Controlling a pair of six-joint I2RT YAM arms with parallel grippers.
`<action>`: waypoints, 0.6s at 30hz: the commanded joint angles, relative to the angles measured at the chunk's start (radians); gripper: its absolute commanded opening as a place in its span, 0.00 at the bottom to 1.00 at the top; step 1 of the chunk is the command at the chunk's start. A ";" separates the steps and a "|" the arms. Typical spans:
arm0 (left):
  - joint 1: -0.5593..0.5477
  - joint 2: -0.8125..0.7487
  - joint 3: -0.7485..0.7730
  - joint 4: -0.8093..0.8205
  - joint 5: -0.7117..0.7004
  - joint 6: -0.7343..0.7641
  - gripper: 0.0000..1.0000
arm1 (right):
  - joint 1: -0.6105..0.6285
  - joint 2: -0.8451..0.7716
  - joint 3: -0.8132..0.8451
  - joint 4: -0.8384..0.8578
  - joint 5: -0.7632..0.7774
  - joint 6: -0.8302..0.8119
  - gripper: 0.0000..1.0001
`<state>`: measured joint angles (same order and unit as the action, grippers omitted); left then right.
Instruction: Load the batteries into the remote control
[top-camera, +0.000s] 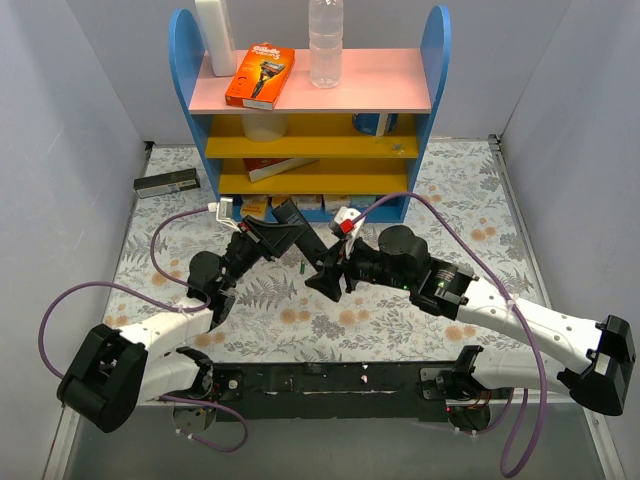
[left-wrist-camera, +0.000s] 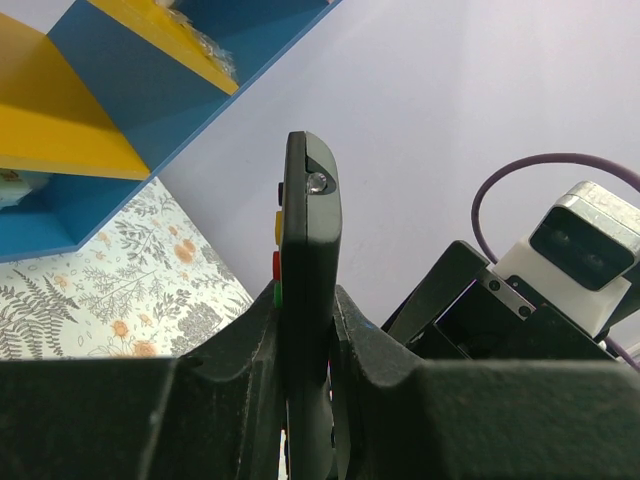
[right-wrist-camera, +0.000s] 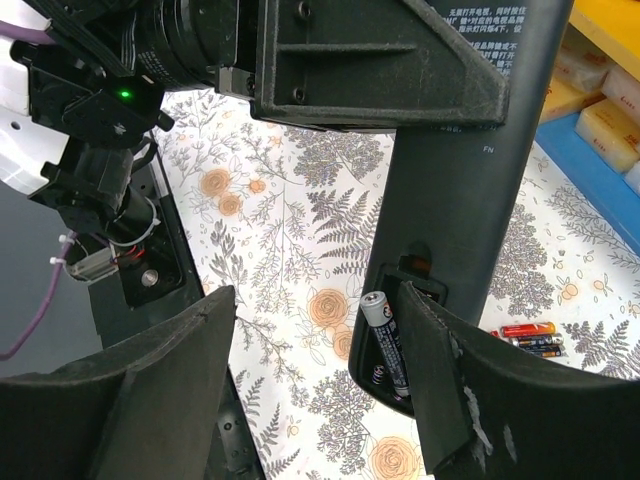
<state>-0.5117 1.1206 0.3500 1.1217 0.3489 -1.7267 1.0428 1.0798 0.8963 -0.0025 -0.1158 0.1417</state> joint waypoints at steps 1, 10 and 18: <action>-0.010 -0.048 -0.005 0.017 0.065 -0.034 0.00 | -0.018 -0.023 0.062 0.021 0.028 -0.034 0.73; -0.010 -0.056 0.006 -0.066 0.058 -0.040 0.00 | -0.018 -0.015 0.093 -0.062 0.111 -0.083 0.45; -0.008 -0.064 0.010 -0.099 0.055 -0.043 0.00 | -0.018 0.011 0.105 -0.114 0.097 -0.111 0.36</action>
<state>-0.5137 1.0969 0.3496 1.0260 0.3782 -1.7565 1.0313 1.0805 0.9520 -0.1032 -0.0364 0.0654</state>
